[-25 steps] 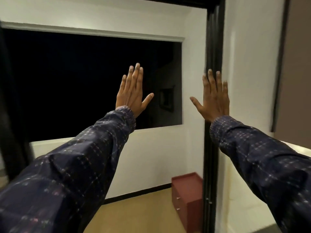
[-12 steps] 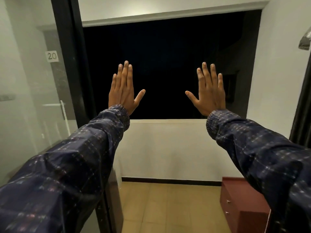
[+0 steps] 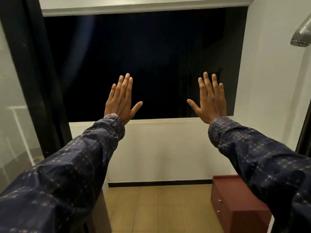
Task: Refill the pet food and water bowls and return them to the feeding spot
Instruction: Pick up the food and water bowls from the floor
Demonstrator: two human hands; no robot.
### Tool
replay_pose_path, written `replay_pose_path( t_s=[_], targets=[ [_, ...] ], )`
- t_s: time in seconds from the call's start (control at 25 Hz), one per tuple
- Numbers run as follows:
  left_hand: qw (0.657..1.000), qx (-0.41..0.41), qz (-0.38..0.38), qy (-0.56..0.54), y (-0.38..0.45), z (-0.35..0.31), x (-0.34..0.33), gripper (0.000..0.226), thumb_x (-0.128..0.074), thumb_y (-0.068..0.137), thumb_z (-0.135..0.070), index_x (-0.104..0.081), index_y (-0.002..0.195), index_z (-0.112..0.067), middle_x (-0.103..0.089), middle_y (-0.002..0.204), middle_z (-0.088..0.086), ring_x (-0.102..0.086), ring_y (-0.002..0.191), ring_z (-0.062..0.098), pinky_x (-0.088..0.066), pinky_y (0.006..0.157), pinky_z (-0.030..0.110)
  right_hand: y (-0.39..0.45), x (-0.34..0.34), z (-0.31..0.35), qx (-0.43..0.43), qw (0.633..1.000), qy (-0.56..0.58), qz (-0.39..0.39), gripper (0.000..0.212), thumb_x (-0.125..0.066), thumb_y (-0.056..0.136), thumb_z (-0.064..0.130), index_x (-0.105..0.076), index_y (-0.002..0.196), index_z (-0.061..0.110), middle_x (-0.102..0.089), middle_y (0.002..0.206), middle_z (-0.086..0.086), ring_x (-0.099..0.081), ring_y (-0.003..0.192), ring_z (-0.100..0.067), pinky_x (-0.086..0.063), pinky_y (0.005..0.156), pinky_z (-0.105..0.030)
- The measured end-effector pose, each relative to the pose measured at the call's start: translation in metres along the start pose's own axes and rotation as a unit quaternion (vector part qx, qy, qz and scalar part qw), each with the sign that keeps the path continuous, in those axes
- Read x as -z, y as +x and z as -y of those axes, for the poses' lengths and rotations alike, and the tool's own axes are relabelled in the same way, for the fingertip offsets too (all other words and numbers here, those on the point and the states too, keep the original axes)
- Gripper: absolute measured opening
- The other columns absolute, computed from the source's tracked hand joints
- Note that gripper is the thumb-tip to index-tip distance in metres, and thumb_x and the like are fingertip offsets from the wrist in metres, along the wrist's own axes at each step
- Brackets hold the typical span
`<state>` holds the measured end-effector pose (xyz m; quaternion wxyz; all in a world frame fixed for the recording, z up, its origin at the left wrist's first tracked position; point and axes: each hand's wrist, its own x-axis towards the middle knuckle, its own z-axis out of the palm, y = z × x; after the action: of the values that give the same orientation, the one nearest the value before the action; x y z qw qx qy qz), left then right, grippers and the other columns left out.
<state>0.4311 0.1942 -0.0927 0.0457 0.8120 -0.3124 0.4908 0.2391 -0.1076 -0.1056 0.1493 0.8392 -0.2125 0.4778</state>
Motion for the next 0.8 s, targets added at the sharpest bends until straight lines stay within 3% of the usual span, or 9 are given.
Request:
replay_pose_path(
  t_s=[0.4, 0.8],
  targets=[
    [0.99, -0.04, 0.114, -0.077, -0.049, -0.061, -0.197, 0.092, -0.022, 0.103, -0.071, -0.002, 0.169, -0.01, -0.004, 0.179, 0.012, -0.006, 0.165, 0.032, -0.013, 0.134, 0.05, -0.085, -0.165, -0.013, -0.021, 0.994, 0.015, 0.108, 0.09, -0.036, 0.1, 0.072, -0.015, 0.168, 0.017, -0.001, 0.178, -0.008, -0.003, 0.165, -0.032, -0.012, 0.13, -0.06],
    [0.948, -0.016, 0.304, -0.095, -0.207, -0.146, -0.386, 0.091, -0.022, 0.103, -0.068, 0.005, 0.169, -0.012, 0.004, 0.179, 0.009, -0.002, 0.165, 0.029, -0.015, 0.133, 0.052, -0.264, -0.383, -0.048, 0.031, 0.95, 0.04, 0.308, 0.098, -0.045, 0.098, 0.069, -0.007, 0.169, 0.014, 0.011, 0.178, -0.007, 0.005, 0.165, -0.03, -0.013, 0.129, -0.062]
  ],
)
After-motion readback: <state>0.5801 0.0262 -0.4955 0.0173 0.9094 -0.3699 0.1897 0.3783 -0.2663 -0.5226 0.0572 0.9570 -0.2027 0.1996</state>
